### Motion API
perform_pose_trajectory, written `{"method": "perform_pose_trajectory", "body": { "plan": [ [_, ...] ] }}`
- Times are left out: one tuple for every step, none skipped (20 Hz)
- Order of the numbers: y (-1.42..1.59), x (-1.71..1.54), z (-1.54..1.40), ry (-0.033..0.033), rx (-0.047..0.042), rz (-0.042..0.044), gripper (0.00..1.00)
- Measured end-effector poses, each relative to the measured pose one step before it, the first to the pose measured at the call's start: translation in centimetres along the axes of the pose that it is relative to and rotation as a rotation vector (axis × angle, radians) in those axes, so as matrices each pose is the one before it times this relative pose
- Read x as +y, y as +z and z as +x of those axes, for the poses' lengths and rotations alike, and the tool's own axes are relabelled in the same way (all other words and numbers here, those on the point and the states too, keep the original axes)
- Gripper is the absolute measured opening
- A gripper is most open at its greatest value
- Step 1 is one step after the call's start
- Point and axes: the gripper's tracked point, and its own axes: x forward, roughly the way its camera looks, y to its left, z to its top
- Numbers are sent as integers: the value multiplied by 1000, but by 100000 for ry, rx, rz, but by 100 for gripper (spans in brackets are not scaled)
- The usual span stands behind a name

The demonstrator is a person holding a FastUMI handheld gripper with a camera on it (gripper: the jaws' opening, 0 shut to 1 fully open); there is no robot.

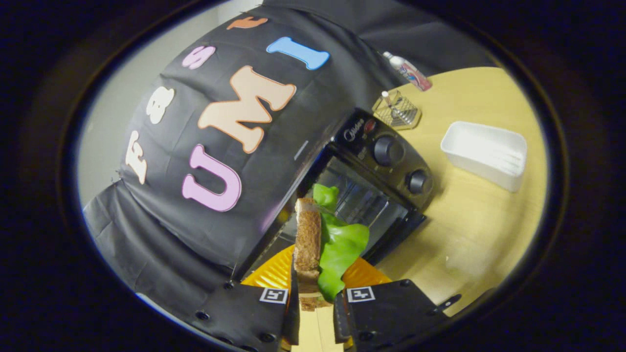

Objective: Open the toaster oven, put the food inside, and close the toaster oven door.

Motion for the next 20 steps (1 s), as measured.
{"method": "perform_pose_trajectory", "body": {
  "plan": [
    [-283,-9,800,15,625,856,29],
    [-406,39,550,345,1203,788,29],
    [-317,81,694,481,811,594,29],
    [-133,-183,685,50,258,624,29],
    [-127,51,695,456,250,1653,29],
    [-183,200,926,391,491,2626,29],
    [-108,80,782,-58,522,2529,29],
    [42,94,622,89,-72,2645,29],
    [178,-59,727,-622,-481,1732,29],
    [146,-86,562,-830,-395,1156,29],
    [108,-81,570,-288,-115,1305,29],
    [60,-36,526,-86,309,922,29],
    [33,-96,443,322,610,-318,29],
    [19,111,403,892,1185,-914,29],
    [261,67,428,583,1046,-1788,30],
    [-74,102,178,747,669,-2356,31],
    [188,16,281,318,35,-2551,32],
    [-92,-144,183,-471,126,-2183,34],
    [316,-59,43,450,-668,-1218,36],
    [176,108,-294,850,-1061,-1032,38]
  ]
}}
